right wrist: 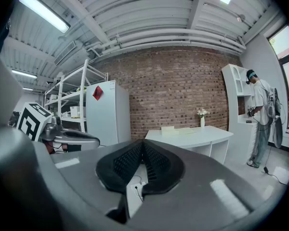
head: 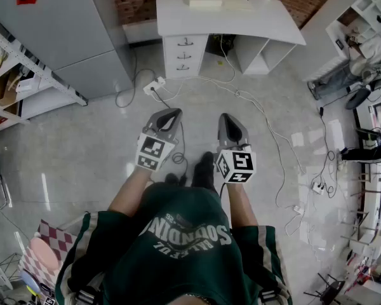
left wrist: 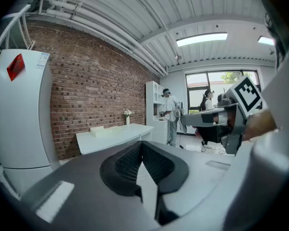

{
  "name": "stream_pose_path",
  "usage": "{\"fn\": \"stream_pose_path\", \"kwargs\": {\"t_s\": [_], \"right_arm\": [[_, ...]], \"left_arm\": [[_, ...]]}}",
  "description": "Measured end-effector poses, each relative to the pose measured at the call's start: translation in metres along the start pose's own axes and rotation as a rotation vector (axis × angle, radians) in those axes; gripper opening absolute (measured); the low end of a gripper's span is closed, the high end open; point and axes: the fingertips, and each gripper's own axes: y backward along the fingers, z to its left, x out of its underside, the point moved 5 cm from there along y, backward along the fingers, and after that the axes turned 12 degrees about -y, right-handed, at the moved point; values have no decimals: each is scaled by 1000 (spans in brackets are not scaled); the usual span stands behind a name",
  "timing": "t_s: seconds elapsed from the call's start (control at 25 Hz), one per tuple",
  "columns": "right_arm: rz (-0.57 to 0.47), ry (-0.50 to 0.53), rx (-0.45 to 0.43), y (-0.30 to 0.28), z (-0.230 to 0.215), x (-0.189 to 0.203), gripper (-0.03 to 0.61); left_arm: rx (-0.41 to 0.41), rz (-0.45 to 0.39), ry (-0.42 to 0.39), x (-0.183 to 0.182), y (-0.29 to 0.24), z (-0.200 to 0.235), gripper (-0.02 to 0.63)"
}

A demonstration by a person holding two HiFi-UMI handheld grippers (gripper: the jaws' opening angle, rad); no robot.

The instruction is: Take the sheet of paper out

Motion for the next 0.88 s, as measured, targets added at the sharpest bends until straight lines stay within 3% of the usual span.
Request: {"fn": "stream_pose_path", "kwargs": {"t_s": [0.88], "right_arm": [[20, 1, 11, -20, -21, -8, 0]], "left_arm": [[0, 12, -5, -6, -28, 9, 11]]}}
